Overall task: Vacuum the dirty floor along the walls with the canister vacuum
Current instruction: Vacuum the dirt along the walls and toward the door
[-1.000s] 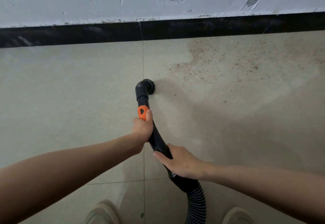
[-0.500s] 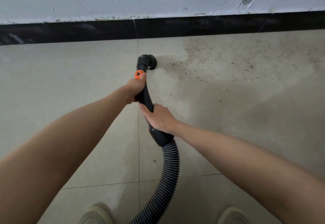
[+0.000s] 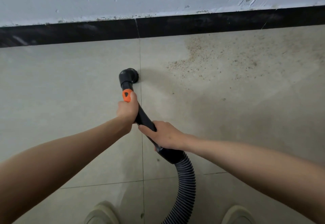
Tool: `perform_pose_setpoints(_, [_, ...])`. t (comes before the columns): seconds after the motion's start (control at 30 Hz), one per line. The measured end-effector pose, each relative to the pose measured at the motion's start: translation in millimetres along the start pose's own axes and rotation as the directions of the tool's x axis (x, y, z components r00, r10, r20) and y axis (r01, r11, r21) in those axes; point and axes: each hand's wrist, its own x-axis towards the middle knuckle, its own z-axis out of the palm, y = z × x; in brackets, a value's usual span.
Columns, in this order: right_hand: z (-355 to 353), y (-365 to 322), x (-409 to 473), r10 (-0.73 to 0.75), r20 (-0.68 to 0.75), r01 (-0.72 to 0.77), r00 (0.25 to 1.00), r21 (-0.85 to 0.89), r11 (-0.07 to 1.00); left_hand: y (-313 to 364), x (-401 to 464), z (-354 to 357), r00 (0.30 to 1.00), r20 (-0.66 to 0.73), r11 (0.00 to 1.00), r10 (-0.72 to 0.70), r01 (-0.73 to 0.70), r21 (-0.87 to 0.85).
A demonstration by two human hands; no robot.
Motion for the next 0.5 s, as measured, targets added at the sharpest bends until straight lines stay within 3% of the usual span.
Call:
perform_pose_setpoints(0.23, [16, 42, -48, 0.141, -0.013, -0.134, 0.99, 0.233, 0.963, -26, -38, 34, 0.967, 0.254, 0.996, -0.015, -0.008, 0.088])
perform_pose_setpoints(0.5, [35, 58, -82, 0.252, -0.143, -0.194, 0.957, 0.328, 0.924, -35, -66, 44, 0.901, 0.428, 0.985, -0.075, -0.001, 0.174])
